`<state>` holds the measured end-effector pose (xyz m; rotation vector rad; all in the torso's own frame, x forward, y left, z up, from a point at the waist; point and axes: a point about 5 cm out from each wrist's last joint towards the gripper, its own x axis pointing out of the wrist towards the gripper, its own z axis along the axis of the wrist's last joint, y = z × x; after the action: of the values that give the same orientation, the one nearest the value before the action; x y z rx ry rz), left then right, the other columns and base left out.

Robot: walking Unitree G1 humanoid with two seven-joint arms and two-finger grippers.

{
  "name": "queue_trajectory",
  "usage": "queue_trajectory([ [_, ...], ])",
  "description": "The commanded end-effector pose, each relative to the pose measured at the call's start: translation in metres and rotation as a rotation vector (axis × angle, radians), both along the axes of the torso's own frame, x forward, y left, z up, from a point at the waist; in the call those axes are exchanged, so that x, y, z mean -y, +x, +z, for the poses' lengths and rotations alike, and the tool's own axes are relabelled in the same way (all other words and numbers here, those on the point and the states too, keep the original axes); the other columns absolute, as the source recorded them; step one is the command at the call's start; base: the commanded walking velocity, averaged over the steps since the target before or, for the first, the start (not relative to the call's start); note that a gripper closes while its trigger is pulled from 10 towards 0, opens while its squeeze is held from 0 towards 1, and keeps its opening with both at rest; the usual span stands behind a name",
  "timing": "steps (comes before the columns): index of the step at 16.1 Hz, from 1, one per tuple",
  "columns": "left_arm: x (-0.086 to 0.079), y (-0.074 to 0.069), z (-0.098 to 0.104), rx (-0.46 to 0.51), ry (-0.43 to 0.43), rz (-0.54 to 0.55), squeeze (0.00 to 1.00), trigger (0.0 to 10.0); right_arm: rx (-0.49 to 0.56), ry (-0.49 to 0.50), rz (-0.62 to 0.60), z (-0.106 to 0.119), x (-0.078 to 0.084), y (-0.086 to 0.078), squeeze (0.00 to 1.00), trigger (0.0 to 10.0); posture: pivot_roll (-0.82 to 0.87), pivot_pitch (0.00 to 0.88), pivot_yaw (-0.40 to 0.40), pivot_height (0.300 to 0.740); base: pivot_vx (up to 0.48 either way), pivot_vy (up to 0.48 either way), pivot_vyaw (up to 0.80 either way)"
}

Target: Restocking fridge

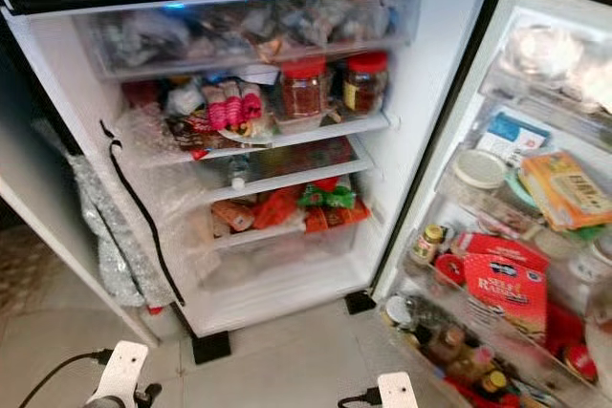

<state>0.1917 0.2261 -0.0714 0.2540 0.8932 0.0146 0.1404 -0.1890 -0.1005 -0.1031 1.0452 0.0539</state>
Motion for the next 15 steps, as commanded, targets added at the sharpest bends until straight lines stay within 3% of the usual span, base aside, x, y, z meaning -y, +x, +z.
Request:
queue_trajectory([
  [1,0.002,-0.0047,-0.003,-0.018,-0.006,-0.007,0.0,10.0,-0.011,-0.011,-0.003,-0.0006,0.0035,-0.0026,0.0,10.0,-0.12,0.0,0.012,0.74,0.0,0.0,0.0],
  [5,0.0023,-0.0083,-0.0051,-0.031,-0.015,0.012,0.0,10.0,-0.013,-0.014,0.003,-0.0007,0.0035,-0.0027,0.0,10.0,-0.12,0.0,0.011,0.74,0.0,0.0,0.0],
  [11,0.0027,-0.0102,-0.0061,-0.042,-0.008,-0.002,0.0,10.0,-0.016,-0.016,0.011,-0.0011,0.0026,-0.0037,0.0,10.0,-0.12,0.0,0.013,0.74,0.0,0.416,0.0],
  [15,0.0027,-0.0107,-0.0064,-0.045,-0.008,-0.009,0.0,10.0,-0.018,-0.016,0.01,-0.0015,0.0021,-0.0047,0.0,10.0,-0.12,0.0,0.019,0.74,0.0,0.065,0.0],
])
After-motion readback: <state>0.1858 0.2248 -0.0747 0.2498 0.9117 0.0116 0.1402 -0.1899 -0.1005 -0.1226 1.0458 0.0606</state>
